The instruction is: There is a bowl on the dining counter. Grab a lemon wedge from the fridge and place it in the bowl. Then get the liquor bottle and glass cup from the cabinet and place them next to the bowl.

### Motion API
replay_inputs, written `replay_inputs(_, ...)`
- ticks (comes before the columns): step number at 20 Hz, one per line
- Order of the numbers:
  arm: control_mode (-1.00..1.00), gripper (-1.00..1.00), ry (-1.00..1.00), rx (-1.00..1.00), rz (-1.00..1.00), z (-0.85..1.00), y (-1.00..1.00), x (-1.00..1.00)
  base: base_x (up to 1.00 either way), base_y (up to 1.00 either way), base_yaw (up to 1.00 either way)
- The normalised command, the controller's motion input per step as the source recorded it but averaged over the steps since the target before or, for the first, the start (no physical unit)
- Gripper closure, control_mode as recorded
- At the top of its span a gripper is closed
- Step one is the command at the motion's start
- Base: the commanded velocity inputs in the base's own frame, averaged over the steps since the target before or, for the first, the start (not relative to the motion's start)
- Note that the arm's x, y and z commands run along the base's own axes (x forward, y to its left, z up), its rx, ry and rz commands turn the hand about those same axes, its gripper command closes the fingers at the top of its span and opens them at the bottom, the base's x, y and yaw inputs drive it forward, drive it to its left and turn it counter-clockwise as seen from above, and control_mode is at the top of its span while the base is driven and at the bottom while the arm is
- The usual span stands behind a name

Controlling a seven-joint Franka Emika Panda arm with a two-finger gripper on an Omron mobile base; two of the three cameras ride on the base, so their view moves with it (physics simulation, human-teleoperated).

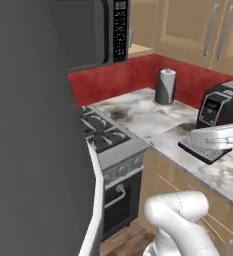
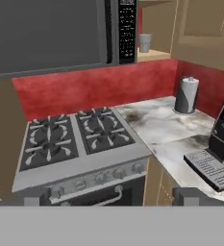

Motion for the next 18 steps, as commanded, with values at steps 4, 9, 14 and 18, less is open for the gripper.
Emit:
replay_inputs(4,1.00,-1.00,0.00,0.00,0.00,0.00,0.00,0.00,0.56,0.00,0.41)
replay_inputs(9,1.00,-1.00,0.00,0.00,0.00,0.00,0.00,0.00,0.56,-0.04,0.36)
replay_inputs(14,1.00,-1.00,0.00,0.00,0.00,0.00,0.00,0.00,0.57,-0.07,0.30)
replay_inputs(18,1.00,-1.00,0.00,0.00,0.00,0.00,0.00,0.00,0.60,-0.12,0.25)
